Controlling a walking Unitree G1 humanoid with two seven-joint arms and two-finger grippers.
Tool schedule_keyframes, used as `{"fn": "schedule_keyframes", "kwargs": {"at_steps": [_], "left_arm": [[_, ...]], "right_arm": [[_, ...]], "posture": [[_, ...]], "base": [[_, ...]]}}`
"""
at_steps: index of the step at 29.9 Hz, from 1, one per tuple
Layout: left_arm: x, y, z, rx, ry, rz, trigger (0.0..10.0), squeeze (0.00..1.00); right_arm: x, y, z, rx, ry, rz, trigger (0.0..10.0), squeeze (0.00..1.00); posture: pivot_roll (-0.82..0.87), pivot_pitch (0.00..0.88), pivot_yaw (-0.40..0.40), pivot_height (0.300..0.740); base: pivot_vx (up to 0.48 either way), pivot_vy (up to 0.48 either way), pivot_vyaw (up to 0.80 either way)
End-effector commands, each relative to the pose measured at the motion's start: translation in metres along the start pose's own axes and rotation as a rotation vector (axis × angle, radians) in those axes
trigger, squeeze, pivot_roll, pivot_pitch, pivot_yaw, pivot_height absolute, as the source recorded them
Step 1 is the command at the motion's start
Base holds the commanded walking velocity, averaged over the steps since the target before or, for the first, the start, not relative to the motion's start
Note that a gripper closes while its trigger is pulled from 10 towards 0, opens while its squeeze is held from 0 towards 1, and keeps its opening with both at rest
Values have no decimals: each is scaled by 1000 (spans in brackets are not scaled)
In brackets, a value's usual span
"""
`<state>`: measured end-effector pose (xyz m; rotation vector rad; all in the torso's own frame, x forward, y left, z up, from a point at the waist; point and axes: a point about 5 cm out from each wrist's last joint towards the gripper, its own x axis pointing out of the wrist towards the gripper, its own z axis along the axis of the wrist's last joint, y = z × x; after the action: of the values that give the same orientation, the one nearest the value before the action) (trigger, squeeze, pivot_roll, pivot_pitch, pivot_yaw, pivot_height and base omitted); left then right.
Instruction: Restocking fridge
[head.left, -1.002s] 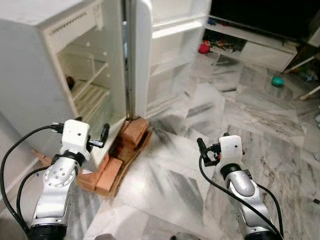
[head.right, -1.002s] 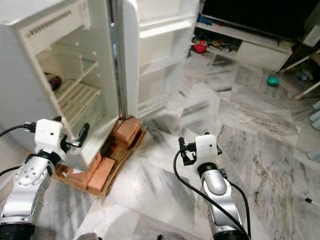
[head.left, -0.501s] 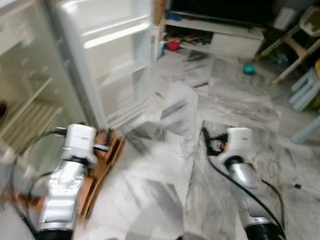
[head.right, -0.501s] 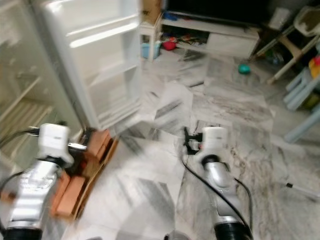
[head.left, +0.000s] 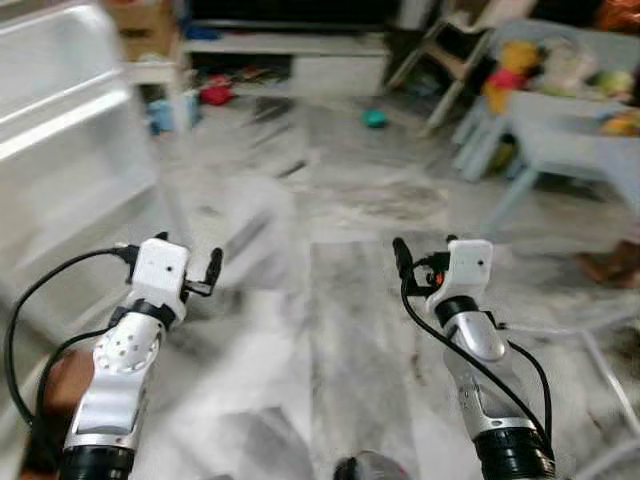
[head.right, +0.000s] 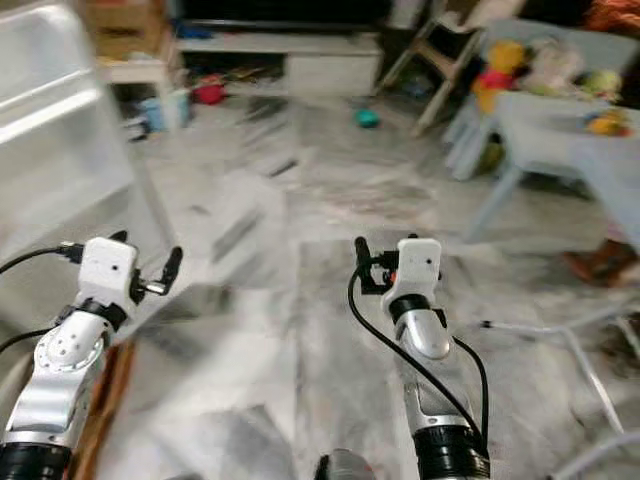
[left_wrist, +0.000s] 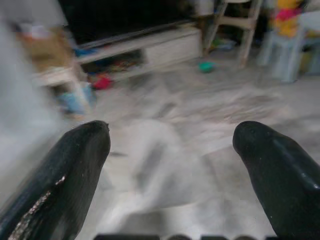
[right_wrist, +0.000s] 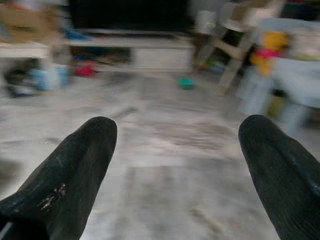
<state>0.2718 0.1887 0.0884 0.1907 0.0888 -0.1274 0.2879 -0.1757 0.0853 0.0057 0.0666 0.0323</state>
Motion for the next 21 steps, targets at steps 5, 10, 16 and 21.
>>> {"fn": "schedule_keyframes", "kwargs": {"at_steps": [5,10,16,21], "left_arm": [[-18,19,-14,-58,38,96,10000,0],[-21,18,-17,-64,47,95,10000,0],[-17,15,-15,-82,43,94,10000,0],[-16,14,-13,-98,33,70,10000,0]], "right_arm": [[-1,10,0,20,-14,21,10000,0],[-1,9,1,27,-19,21,10000,0],[-5,3,0,35,-27,14,10000,0],[-10,-1,1,30,-33,16,10000,0]], "posture": [[42,27,-52,740],[39,20,-50,740],[35,8,-52,740],[25,0,-56,740]], "base": [[480,0,-800],[398,0,-800],[0,0,-800],[0,0,-800]]}}
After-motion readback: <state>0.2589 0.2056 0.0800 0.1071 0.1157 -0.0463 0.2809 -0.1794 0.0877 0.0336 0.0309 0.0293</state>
